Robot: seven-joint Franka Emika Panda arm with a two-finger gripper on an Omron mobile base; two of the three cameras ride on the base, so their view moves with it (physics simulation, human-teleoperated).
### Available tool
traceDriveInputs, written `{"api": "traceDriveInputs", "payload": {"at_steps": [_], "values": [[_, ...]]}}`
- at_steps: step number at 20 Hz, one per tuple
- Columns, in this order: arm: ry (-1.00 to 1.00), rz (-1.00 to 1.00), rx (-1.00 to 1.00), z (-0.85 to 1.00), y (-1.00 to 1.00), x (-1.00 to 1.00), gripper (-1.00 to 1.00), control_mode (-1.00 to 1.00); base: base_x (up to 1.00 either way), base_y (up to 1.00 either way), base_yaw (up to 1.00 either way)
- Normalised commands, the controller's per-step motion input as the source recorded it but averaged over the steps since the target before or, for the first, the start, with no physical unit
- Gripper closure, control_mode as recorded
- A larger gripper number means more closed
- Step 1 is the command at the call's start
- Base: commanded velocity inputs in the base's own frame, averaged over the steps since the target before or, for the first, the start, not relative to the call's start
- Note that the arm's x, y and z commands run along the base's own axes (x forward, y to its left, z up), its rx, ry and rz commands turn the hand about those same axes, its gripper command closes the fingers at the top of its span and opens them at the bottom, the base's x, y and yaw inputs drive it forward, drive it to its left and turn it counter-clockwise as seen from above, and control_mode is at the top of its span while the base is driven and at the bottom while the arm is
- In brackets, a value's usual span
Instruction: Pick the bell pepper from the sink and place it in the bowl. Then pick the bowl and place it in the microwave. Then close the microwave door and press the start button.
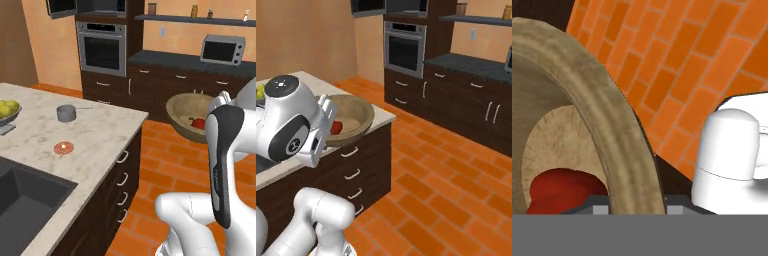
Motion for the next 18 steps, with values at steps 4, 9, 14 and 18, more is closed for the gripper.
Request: {"api": "traceDriveInputs", "payload": {"at_steps": [4, 9, 14, 18], "values": [[0.00, 0.00, 0.00, 0.00, 0.00, 0.00, 1.00, 1.00, 1.00, -1.00, 0.05], [0.00, 0.00, 0.00, 0.00, 0.00, 0.00, 1.00, 1.00, 1.00, -1.00, 0.19], [0.00, 0.00, 0.00, 0.00, 0.00, 0.00, 1.00, 1.00, 1.00, -1.00, 0.23], [0.00, 0.00, 0.00, 0.00, 0.00, 0.00, 1.00, 1.00, 1.00, -1.00, 0.25]]}}
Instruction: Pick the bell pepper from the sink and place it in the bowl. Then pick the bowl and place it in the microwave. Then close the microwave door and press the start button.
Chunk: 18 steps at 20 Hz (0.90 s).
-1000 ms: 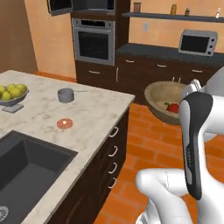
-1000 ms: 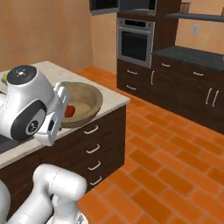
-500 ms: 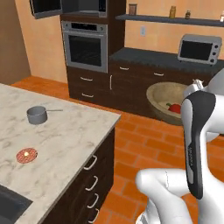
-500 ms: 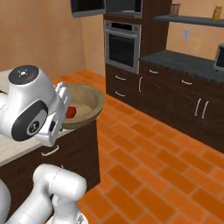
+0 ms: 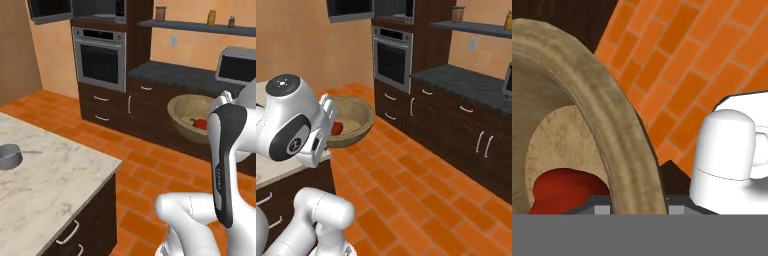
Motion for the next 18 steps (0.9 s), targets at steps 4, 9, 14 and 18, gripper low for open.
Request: {"api": "traceDriveInputs", "payload": {"at_steps": [4, 9, 14, 18], "values": [[0.00, 0.00, 0.00, 0.00, 0.00, 0.00, 1.00, 1.00, 1.00, -0.96, 0.25], [0.00, 0.00, 0.00, 0.00, 0.00, 0.00, 1.00, 1.00, 1.00, -0.58, 0.28], [0.00, 0.00, 0.00, 0.00, 0.00, 0.00, 1.00, 1.00, 1.00, -0.51, 0.42], [0.00, 0.00, 0.00, 0.00, 0.00, 0.00, 1.00, 1.00, 1.00, -0.22, 0.60]]}}
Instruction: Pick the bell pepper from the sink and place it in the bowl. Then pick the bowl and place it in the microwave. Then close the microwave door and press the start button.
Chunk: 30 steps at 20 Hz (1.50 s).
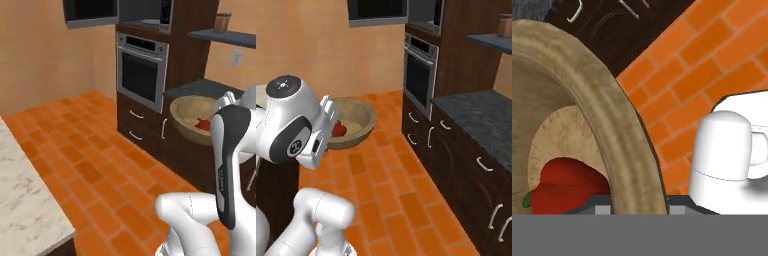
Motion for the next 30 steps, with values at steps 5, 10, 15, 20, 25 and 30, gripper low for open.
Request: {"api": "traceDriveInputs", "payload": {"at_steps": [5, 10, 15, 20, 25, 30], "values": [[0.00, 0.00, 0.00, 0.00, 0.00, 0.00, 1.00, 1.00, 1.00, -0.32, 0.68], [0.00, 0.00, 0.00, 0.00, 0.00, 0.00, 1.00, 1.00, 1.00, -0.61, 0.62], [0.00, 0.00, 0.00, 0.00, 0.00, 0.00, 1.00, 1.00, 1.00, -0.35, 0.51], [0.00, 0.00, 0.00, 0.00, 0.00, 0.00, 1.00, 1.00, 1.00, -0.85, 0.12], [0.00, 0.00, 0.00, 0.00, 0.00, 0.00, 1.00, 1.00, 1.00, -0.59, -0.08], [0.00, 0.00, 0.00, 0.00, 0.00, 0.00, 1.00, 1.00, 0.83, 0.00, -0.45]]}}
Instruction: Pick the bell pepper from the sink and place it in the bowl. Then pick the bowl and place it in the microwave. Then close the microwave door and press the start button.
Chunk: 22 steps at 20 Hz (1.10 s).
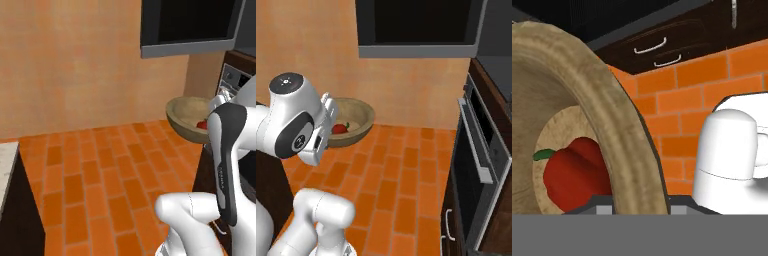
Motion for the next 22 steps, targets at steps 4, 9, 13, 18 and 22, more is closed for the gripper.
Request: {"api": "traceDriveInputs", "payload": {"at_steps": [4, 9, 13, 18, 22], "values": [[0.00, 0.00, 0.00, 0.00, 0.00, 0.00, 1.00, 1.00, 0.34, -0.01, -0.63], [0.00, 0.00, 0.00, 0.00, 0.00, 0.00, 1.00, 1.00, 0.13, 0.10, -0.54], [0.00, 0.00, 0.00, 0.00, 0.00, 0.00, 1.00, 1.00, 0.23, 0.37, -0.45], [0.00, 0.00, 0.00, 0.00, 0.00, 0.00, 1.00, 1.00, 0.63, 0.34, -0.21], [0.00, 0.00, 0.00, 0.00, 0.00, 0.00, 1.00, 1.00, 0.68, 0.08, -0.13]]}}
